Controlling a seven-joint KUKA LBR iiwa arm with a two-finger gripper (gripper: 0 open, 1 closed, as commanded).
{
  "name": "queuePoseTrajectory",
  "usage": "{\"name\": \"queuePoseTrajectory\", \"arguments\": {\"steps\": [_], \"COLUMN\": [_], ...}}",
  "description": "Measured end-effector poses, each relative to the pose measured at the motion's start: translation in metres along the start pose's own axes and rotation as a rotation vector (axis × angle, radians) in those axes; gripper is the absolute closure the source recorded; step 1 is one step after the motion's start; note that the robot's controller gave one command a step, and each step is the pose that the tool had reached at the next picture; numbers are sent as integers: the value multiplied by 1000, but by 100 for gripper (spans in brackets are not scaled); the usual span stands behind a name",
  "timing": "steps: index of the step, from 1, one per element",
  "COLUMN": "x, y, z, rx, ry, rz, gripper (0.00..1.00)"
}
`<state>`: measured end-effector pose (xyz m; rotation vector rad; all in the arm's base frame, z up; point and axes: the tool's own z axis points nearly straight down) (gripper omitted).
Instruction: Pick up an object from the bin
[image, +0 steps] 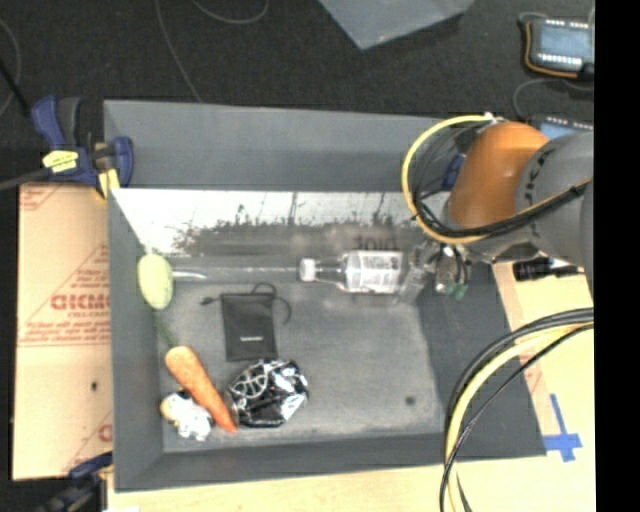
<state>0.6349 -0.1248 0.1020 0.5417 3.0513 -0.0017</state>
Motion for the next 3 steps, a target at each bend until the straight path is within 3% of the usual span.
{"name": "queuePoseTrajectory", "arguments": {"steps": [3], "x": [2], "y": [-1], "z": [-20], "rx": [2], "ry": [7], "rz": [-1], "gripper": [100]}}
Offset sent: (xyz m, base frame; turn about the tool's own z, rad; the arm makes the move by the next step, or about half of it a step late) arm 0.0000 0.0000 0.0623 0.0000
